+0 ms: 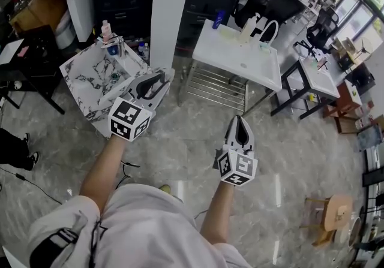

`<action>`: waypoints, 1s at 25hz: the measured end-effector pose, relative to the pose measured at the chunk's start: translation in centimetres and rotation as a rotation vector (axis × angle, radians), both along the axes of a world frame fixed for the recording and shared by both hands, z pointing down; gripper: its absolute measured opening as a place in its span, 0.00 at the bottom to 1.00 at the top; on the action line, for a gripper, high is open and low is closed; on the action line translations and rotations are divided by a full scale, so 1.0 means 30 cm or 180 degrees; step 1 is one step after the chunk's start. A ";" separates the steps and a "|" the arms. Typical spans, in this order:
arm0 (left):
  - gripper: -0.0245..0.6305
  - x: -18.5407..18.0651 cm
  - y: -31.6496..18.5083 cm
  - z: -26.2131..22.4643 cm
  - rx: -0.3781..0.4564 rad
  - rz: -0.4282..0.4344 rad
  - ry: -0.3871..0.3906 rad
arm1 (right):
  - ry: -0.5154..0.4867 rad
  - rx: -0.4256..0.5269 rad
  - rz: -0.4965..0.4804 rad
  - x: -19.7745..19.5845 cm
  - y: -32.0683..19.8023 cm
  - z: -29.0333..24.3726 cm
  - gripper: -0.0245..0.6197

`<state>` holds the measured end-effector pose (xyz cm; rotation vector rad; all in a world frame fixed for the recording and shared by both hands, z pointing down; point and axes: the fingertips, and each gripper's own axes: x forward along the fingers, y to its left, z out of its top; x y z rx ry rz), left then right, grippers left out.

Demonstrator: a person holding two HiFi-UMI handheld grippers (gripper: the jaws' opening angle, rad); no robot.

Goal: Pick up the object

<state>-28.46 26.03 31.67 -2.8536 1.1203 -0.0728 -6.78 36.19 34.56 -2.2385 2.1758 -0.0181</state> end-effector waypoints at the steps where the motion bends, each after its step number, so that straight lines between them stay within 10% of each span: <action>1: 0.19 0.005 -0.005 -0.001 -0.0002 -0.0011 0.0003 | -0.0005 -0.0004 -0.0004 0.008 -0.002 0.002 0.05; 25: 0.20 0.302 -0.307 0.096 -0.0059 0.0059 -0.0053 | -0.0119 -0.0038 0.0062 0.308 -0.279 0.090 0.05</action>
